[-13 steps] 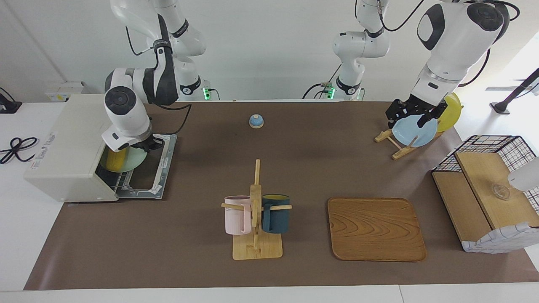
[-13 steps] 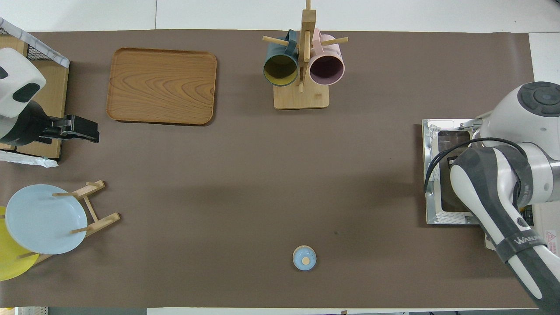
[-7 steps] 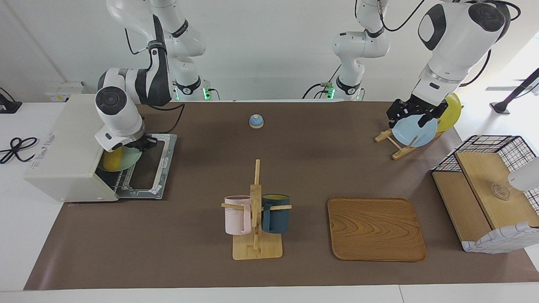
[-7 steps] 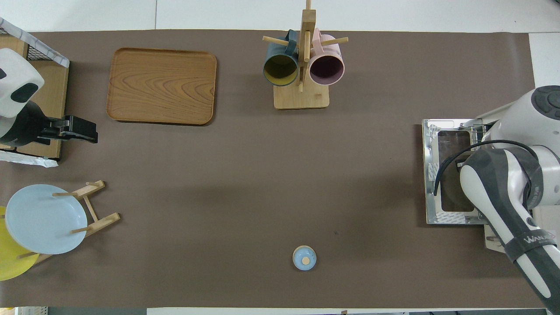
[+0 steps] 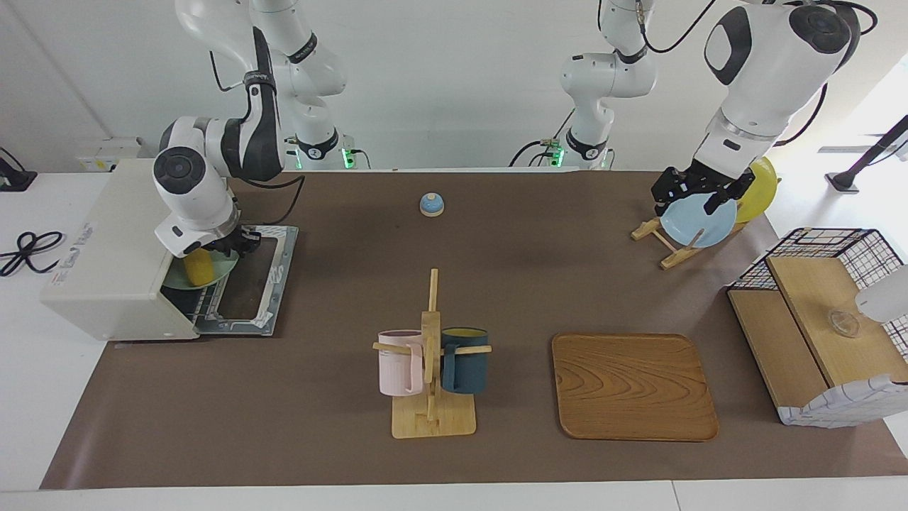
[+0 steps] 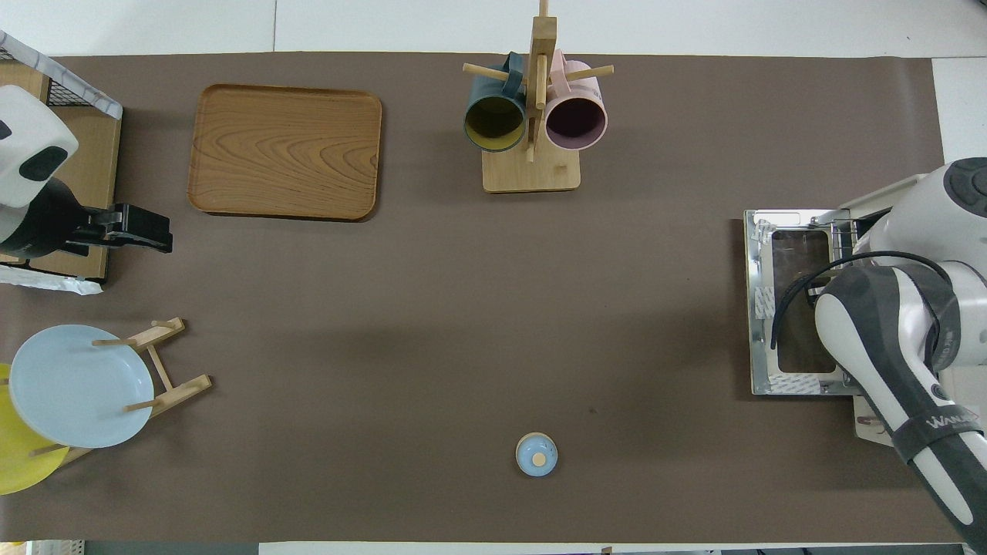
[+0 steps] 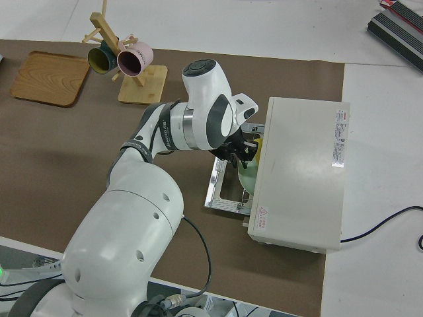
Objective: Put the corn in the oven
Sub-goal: 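Release the plate inside the oven and withdraw the right gripper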
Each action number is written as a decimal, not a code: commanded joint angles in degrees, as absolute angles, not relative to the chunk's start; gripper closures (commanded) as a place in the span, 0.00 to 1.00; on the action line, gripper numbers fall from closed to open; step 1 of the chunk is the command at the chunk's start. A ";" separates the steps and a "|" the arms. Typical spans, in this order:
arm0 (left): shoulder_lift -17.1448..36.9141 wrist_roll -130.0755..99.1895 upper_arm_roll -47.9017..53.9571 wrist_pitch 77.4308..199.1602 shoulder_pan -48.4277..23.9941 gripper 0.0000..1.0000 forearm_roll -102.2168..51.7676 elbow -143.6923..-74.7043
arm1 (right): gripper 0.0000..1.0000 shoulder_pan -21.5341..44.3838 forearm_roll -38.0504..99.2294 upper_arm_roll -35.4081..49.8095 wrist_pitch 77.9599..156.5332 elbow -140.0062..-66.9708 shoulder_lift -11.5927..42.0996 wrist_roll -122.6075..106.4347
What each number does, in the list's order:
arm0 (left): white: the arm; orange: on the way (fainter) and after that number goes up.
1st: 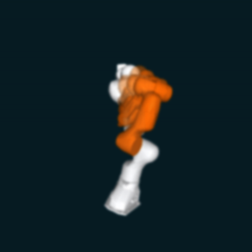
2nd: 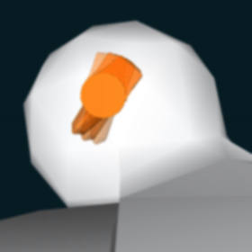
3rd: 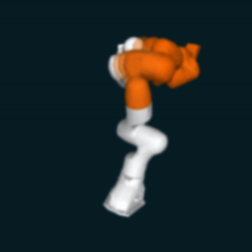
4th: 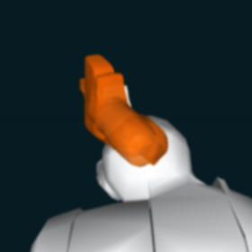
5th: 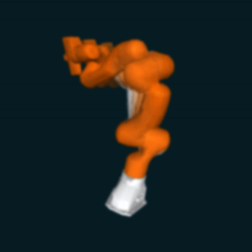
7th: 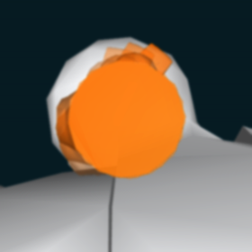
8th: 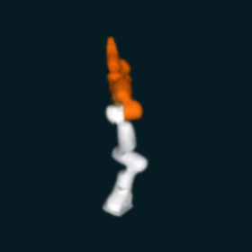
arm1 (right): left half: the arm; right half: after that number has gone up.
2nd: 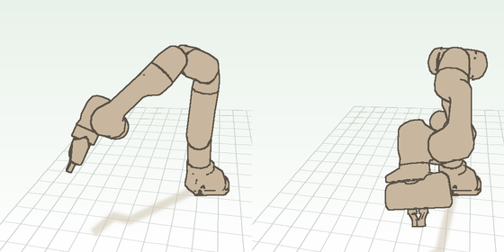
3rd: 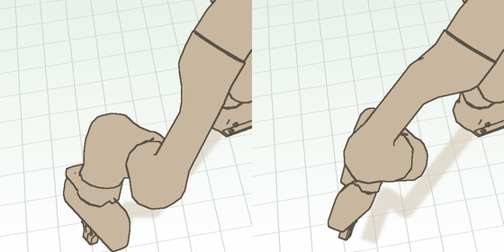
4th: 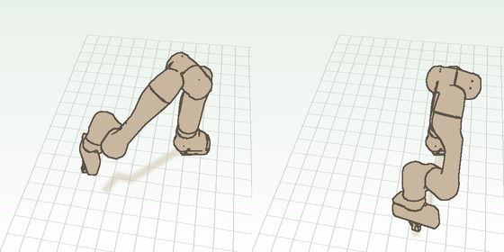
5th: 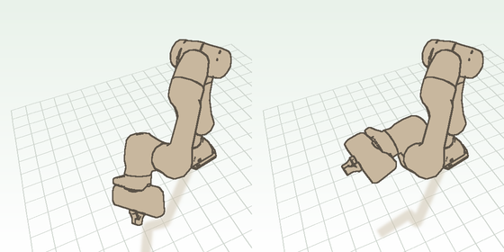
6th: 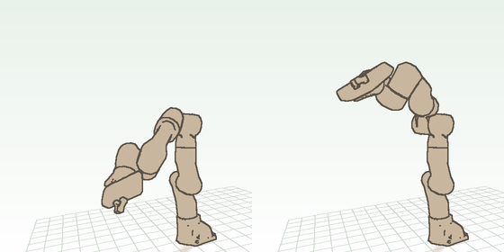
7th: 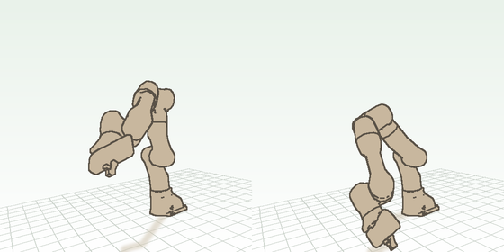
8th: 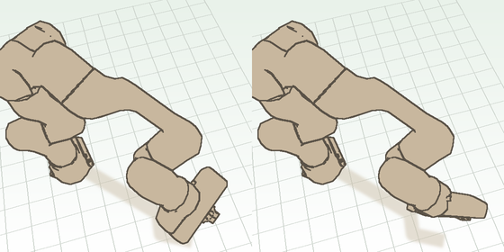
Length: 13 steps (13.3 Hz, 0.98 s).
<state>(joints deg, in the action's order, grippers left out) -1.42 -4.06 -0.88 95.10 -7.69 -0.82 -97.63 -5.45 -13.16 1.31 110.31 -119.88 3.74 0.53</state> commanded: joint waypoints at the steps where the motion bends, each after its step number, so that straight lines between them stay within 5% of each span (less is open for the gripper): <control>1: -2.11 -4.22 -0.44 94.31 -7.03 0.00 0.35 -97.82 | 0.60 -4.75 -13.63 2.54 109.87 -117.70 3.43 -0.27; 4: -2.11 -4.13 -0.44 94.31 -7.03 0.00 0.35 -97.82 | 0.66 0.95 -13.27 2.72 109.94 -116.63 3.69 6.29; 6: -2.11 -4.13 -0.44 94.31 -7.03 0.00 0.35 -97.82 | 0.94 4.47 -10.92 2.73 113.18 -118.47 3.69 10.62; 7: -2.11 -4.13 -0.44 94.31 -7.03 0.00 0.35 -97.82 | 1.00 4.48 -9.51 2.72 118.86 -121.78 3.87 10.98; 9: -2.11 -4.22 -0.44 94.31 -7.03 0.00 0.35 -97.82 | 1.00 4.57 -9.23 2.72 126.54 -125.68 5.44 11.16; 13: -2.11 -4.13 -0.44 94.31 -7.03 0.00 0.35 -97.82 | 1.00 3.52 -9.14 2.72 129.55 -126.04 9.49 11.78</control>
